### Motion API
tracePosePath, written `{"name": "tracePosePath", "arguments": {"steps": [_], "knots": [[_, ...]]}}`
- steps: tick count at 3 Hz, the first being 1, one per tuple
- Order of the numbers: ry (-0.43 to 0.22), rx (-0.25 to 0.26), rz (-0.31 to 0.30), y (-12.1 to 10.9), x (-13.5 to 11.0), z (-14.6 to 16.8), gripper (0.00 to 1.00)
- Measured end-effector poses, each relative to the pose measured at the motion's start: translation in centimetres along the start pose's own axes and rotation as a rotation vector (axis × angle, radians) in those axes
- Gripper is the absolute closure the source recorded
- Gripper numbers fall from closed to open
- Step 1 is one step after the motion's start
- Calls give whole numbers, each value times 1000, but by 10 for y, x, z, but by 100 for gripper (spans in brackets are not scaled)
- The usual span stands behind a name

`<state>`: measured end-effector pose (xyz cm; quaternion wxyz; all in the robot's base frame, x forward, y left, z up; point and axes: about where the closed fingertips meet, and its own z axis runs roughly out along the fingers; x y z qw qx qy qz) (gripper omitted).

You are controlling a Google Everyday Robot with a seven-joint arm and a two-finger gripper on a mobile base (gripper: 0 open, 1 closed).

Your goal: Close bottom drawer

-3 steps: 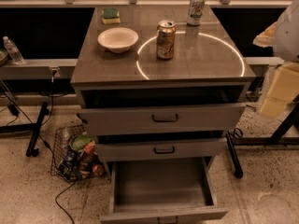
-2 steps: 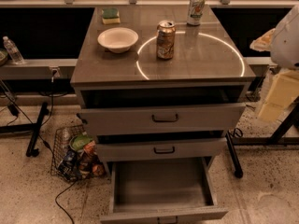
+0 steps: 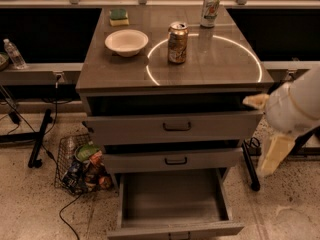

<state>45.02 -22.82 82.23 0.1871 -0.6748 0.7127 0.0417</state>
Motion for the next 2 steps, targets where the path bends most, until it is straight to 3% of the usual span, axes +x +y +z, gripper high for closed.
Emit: {"name": "tracePosePath", "arguments": {"steps": [1,2], "knots": [[-40,-71,-27,22,33,65,0],[-36,-72,-26,23,33,68,0]]}}
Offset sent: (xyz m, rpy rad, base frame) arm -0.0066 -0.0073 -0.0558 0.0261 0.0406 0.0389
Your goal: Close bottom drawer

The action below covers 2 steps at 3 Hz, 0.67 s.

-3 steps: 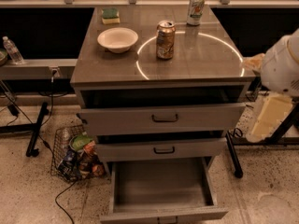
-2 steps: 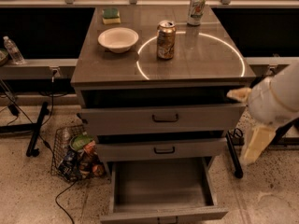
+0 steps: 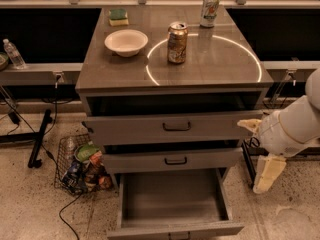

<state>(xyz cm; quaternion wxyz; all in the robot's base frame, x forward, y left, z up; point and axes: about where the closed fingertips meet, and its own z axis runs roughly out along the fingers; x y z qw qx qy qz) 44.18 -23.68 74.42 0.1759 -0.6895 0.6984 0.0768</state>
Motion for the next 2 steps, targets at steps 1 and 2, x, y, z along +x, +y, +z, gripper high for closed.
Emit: {"name": "tracePosePath", "arguments": {"steps": [1,2], "knots": [[74,-9,19,13,12,55,0],[161,-72,55,47,46,152,0]]}}
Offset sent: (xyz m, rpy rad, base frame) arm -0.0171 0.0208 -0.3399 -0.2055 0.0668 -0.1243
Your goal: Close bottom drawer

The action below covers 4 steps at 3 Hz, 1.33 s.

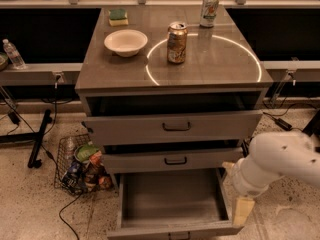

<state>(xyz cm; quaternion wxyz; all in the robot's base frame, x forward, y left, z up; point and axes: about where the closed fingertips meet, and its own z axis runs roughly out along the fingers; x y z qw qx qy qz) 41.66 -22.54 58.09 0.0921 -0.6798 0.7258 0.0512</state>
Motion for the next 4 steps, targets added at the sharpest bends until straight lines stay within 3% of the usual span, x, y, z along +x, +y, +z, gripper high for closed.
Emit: {"name": "tracePosePath", "arguments": {"steps": [1,2,3,4], "knots": [[31,-30,27,9,22,102,0],[2,19,57,-9,38,200,0],[-28,58,83,-18,48,250,0],[-28,58,84,-18,48,250,0]]}}
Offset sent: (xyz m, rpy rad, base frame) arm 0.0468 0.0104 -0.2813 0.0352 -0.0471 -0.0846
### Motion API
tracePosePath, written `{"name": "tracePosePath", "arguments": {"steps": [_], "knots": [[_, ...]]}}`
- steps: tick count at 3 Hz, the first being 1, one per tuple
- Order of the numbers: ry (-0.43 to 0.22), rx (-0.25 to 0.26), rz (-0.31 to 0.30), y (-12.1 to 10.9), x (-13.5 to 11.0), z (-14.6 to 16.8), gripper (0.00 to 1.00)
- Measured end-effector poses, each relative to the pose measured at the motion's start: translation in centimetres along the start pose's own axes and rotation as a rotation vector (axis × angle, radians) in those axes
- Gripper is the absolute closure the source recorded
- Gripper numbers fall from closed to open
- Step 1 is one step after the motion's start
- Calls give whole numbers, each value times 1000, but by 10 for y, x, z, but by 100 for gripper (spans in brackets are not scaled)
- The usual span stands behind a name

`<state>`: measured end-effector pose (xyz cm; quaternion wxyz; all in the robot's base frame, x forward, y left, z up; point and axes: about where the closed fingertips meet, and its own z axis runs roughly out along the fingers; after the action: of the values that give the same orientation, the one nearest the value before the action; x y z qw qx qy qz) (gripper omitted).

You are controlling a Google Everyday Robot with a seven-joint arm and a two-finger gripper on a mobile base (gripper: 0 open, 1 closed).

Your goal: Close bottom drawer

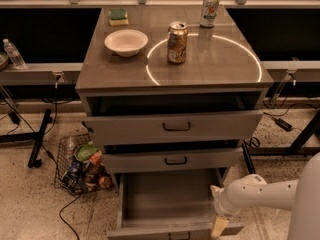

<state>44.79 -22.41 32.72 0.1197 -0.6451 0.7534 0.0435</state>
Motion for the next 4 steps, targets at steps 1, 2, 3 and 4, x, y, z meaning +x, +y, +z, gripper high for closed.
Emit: {"name": "tracePosePath", "arguments": {"steps": [1,2,3,4], "knots": [[-29,-4,44,-1,-6,32,0],[-52,-8,82,-2,-12,72,0],[-59,-17,101,-1,-13,100,0],[-71,-19,115,1,-15,124,0]]}}
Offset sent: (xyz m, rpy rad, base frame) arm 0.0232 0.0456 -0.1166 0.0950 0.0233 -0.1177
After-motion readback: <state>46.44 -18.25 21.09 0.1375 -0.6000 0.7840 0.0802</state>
